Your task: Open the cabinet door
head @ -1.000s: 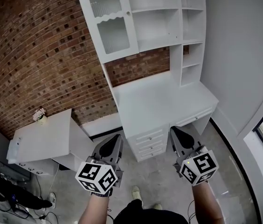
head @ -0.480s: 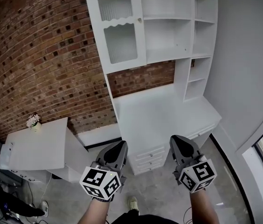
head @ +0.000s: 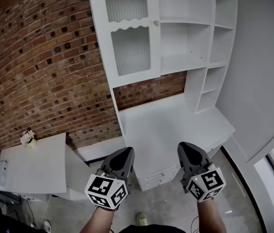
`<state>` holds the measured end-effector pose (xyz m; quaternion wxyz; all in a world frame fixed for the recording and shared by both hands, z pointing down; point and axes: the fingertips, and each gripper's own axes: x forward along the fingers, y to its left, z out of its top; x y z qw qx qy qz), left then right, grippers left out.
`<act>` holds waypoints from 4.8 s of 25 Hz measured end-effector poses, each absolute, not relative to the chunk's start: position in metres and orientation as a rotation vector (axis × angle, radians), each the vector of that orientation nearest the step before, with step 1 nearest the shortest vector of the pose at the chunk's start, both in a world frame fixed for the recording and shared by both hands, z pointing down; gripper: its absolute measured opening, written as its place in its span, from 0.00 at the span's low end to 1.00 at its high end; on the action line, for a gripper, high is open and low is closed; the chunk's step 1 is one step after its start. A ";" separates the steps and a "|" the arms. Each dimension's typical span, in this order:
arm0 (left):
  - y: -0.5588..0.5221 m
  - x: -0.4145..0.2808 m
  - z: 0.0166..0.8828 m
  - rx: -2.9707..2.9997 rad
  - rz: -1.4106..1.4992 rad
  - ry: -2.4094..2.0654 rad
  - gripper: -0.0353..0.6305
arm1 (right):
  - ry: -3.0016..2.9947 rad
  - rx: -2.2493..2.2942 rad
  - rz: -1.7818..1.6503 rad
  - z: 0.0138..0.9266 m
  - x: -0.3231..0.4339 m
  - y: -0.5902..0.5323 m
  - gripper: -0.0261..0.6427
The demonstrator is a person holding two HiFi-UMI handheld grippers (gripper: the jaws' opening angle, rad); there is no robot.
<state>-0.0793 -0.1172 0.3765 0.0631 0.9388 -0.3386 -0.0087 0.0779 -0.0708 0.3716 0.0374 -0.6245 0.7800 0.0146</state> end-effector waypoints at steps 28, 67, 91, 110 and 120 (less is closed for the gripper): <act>-0.320 -0.018 0.363 2.746 -0.060 -1.289 0.06 | 2.557 -1.672 0.212 0.332 0.142 -0.331 0.05; -0.420 0.027 0.374 2.631 0.048 -1.526 0.06 | 2.456 -1.311 0.362 0.210 0.182 -0.507 0.44; -0.395 0.009 0.375 2.616 0.016 -1.543 0.06 | 2.466 -1.450 0.378 0.211 0.171 -0.485 0.47; -0.365 0.006 0.356 2.668 -0.035 -1.475 0.06 | 2.408 -1.483 0.298 0.205 0.181 -0.442 0.23; -0.337 -0.010 0.353 2.692 -0.050 -1.463 0.06 | 2.373 -1.502 0.290 0.205 0.174 -0.401 0.19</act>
